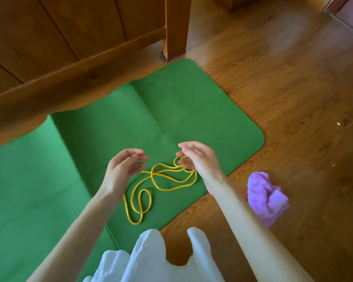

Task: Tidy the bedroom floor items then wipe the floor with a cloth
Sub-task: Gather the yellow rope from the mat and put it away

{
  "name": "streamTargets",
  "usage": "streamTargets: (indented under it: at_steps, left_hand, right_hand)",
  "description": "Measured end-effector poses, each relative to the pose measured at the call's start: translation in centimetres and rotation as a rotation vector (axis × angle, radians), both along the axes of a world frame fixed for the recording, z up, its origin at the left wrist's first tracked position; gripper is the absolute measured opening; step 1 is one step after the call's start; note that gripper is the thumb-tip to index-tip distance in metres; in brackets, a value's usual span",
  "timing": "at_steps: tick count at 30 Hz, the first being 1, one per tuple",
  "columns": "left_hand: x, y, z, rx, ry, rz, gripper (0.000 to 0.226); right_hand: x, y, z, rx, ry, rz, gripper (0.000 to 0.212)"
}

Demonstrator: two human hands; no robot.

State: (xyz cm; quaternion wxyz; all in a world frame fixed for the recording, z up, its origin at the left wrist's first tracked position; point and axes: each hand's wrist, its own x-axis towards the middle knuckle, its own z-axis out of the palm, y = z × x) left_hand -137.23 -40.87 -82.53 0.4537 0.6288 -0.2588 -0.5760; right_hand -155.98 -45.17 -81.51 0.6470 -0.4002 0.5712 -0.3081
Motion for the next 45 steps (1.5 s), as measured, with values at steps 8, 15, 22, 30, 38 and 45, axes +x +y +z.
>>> streamTargets:
  at_steps: [8, 15, 22, 30, 38, 45]
  left_hand:
    - [0.9, -1.8, -10.0, -0.010, -0.299, -0.357, 0.026]
    - [2.8, -1.3, -17.8, 0.024, -0.556, -0.419, 0.025]
    - [3.9, 2.4, -22.6, -0.067, -1.080, -0.324, 0.030]
    - [4.5, 6.2, -25.5, 0.271, -1.211, -0.286, 0.099]
    - [5.6, 7.1, -25.7, 0.195, -1.086, -0.254, 0.053]
    - [6.0, 7.4, -25.3, 0.078, -1.179, -0.370, 0.018]
  right_hand:
    - [0.1, -1.6, -11.0, -0.145, 0.163, 0.350, 0.017]
    - [3.0, -1.0, -17.3, -0.178, 0.337, 0.518, 0.015]
    - [6.0, 0.9, -21.7, -0.231, 0.489, 0.509, 0.019]
    - [6.3, 3.7, -24.2, -0.537, 0.552, 0.633, 0.026]
    - [7.5, 4.4, -24.6, -0.752, 0.566, 0.794, 0.046]
    - [8.3, 4.5, -25.0, -0.907, 0.696, 0.871, 0.056]
